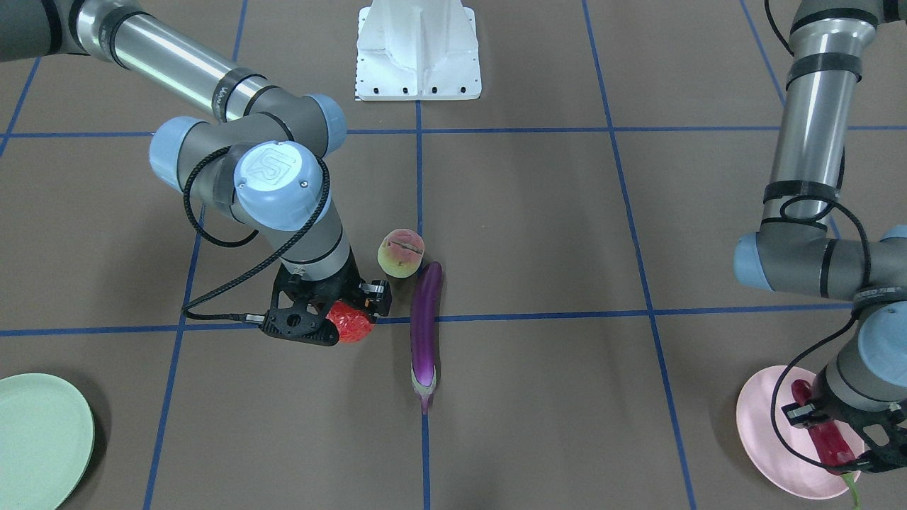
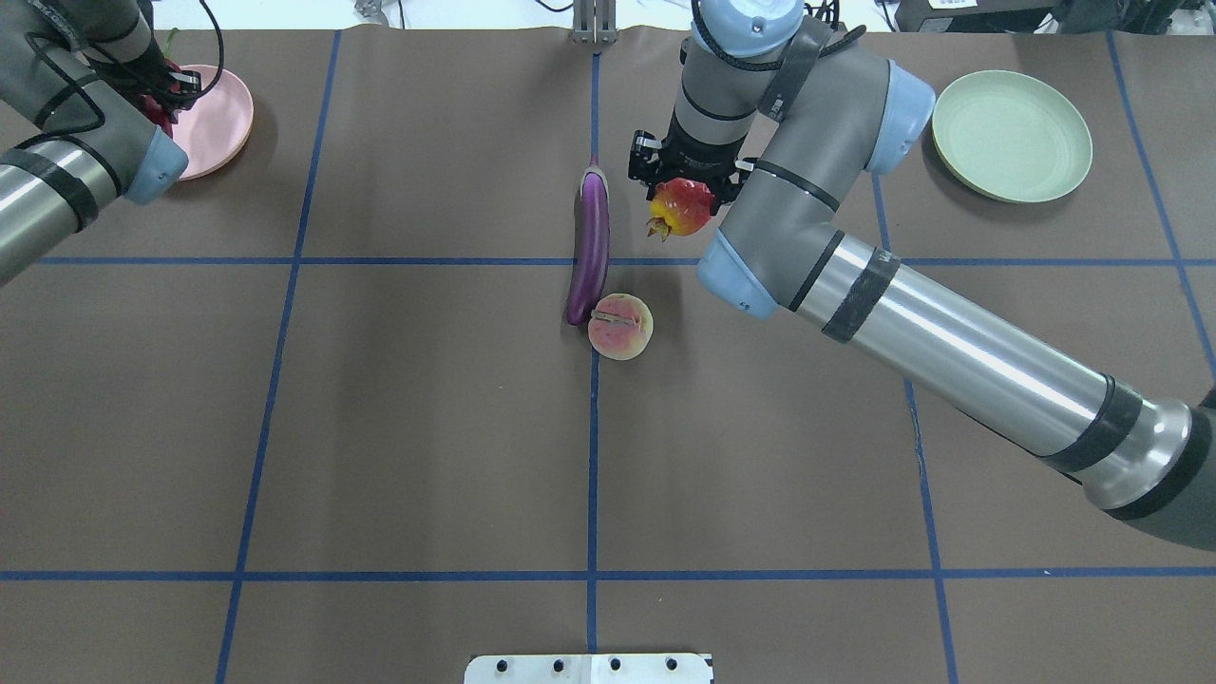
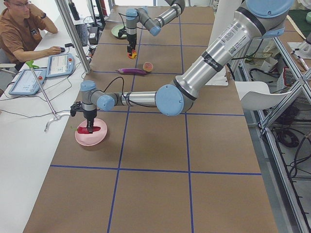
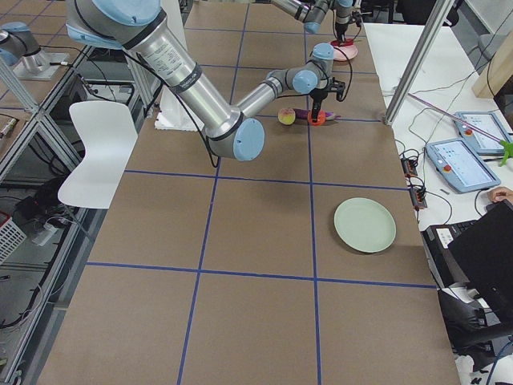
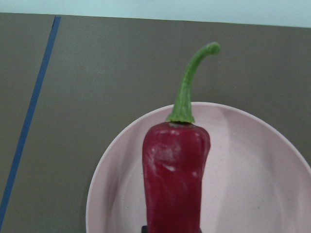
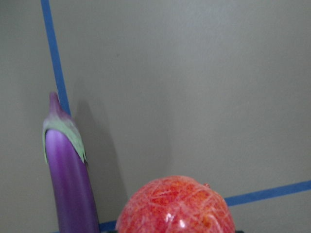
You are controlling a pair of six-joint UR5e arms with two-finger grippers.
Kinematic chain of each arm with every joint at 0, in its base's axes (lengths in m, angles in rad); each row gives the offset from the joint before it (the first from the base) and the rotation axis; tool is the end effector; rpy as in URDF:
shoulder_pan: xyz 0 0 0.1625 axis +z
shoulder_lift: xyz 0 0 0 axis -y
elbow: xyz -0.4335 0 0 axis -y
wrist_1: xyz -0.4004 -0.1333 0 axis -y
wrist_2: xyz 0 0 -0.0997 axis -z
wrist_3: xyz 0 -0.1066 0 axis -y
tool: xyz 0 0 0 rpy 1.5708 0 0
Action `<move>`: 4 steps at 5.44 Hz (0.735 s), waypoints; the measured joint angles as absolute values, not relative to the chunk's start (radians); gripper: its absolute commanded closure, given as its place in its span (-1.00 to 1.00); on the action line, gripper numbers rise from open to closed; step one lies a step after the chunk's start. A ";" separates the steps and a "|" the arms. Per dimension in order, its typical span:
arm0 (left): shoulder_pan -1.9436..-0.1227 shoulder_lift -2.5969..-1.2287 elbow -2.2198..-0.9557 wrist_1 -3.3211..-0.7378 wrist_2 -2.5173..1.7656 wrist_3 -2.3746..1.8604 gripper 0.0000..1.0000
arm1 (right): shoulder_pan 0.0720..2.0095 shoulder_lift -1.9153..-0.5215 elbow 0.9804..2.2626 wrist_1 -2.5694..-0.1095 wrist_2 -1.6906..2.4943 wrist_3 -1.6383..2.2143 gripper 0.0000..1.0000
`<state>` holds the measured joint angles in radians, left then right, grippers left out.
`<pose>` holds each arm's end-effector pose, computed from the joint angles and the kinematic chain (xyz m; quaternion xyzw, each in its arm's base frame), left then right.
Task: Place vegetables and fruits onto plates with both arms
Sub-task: 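Carry red fruit to green plate with right while left releases chili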
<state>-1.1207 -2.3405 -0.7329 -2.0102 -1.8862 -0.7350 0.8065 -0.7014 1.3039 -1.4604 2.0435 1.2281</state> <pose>0.2712 -0.7917 0.5594 0.0650 0.2298 -0.1091 0.9649 -0.4914 -0.6351 0.2219 0.0002 -0.4040 0.1299 0.9055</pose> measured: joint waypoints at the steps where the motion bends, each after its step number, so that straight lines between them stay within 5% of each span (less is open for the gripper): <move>1: -1.117 -2.342 -0.720 -2.018 -1.857 -0.735 -0.98 | 0.840 -0.707 1.306 -1.473 2.050 1.197 1.00; 4: -1.132 -2.351 -0.735 -2.030 -1.843 -0.707 -1.00 | 0.989 -0.714 1.306 -1.577 2.069 0.959 1.00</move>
<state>-1.1324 -2.3513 -0.7347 -2.0303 -1.8428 -0.7075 0.9886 -0.7140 1.3061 -1.5774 2.0694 0.9592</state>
